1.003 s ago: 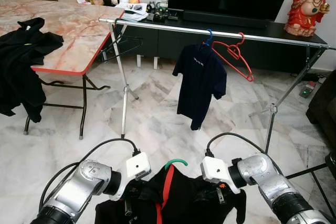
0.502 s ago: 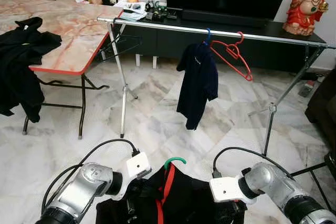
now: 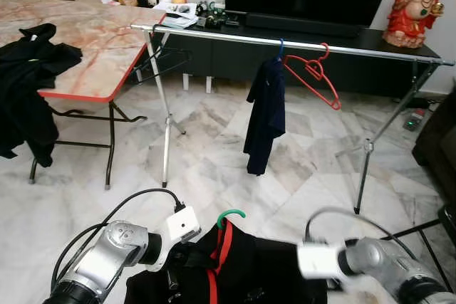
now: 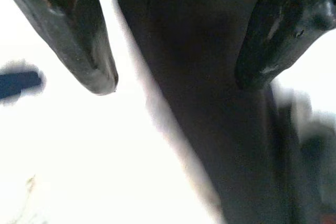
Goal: Hang hanger
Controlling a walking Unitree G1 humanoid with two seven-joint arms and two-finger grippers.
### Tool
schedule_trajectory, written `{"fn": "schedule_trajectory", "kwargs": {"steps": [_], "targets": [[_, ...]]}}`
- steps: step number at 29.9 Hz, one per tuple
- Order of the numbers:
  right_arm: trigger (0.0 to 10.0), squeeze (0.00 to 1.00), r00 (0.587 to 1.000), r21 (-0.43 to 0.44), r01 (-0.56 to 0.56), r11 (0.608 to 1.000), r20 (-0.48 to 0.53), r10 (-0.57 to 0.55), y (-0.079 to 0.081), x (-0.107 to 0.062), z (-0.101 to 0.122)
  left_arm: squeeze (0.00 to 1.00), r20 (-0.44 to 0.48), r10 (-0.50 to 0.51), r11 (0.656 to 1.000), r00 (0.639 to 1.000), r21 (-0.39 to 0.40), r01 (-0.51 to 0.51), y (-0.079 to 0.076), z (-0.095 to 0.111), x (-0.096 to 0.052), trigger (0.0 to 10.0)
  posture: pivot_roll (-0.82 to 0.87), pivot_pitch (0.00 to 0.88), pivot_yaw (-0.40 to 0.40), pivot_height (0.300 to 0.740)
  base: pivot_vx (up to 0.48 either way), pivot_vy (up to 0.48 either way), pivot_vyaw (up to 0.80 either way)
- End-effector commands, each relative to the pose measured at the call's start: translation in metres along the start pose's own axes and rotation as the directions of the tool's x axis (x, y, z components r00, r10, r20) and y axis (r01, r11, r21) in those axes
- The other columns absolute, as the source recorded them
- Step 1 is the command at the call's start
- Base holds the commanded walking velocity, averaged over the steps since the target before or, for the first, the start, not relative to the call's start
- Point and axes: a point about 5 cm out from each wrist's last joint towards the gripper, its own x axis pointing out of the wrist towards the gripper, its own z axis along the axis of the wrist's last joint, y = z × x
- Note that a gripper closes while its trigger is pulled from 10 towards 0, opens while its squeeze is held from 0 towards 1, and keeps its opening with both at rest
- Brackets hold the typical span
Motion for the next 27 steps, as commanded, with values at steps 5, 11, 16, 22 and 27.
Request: {"fn": "schedule_trajectory", "kwargs": {"steps": [5, 11, 16, 22, 27], "targets": [[10.0, 0.0, 0.994, 0.052, -0.005, 0.999, 0.107, -0.001, -0.004, -0.002, 0.01, 0.0, -0.094, -0.033, 0.997, 0.995, 0.07, 0.039, -0.003, -0.009, -0.002, 0.0, 0.02, 0.047, -0.067, 0.74, 0.0, 0.0, 0.0], [10.0, 0.0, 0.999, 0.01, -0.005, 1.0, -0.043, 0.005, 0.011, 0.001, -0.012, 0.0, -0.212, 0.131, 0.99, 0.968, 0.082, -0.116, 0.013, -0.032, -0.007, 0.0, 0.03, 0.05, -0.068, 0.74, 0.0, 0.0, 0.0], [10.0, 0.0, 0.965, 0.039, 0.097, 0.995, -0.249, -0.084, 0.026, 0.005, -0.043, 0.0, -0.1, 0.457, 0.885, 0.884, -0.053, -0.463, 0.038, -0.036, -0.006, 1.4, 0.03, 0.059, -0.069, 0.74, 0.0, 0.0, 0.0], [10.0, 0.0, 0.912, 0.36, 0.369, 0.857, -0.319, -0.259, 0.052, 0.011, -0.067, 0.0, 0.02, 0.66, 0.738, 0.751, -0.209, -0.642, 0.049, -0.028, -0.004, 10.0, 0.02, 0.062, -0.067, 0.74, 0.0, 0.0, 0.0], [10.0, 0.0, 0.828, 0.497, 0.536, 0.682, -0.467, -0.31, 0.088, 0.012, -0.091, 0.0, 0.043, 0.762, 0.629, 0.646, -0.288, -0.722, 0.046, -0.036, -0.004, 10.0, 0.03, 0.059, -0.055, 0.74, 0.0, 0.0, 0.0]]}}
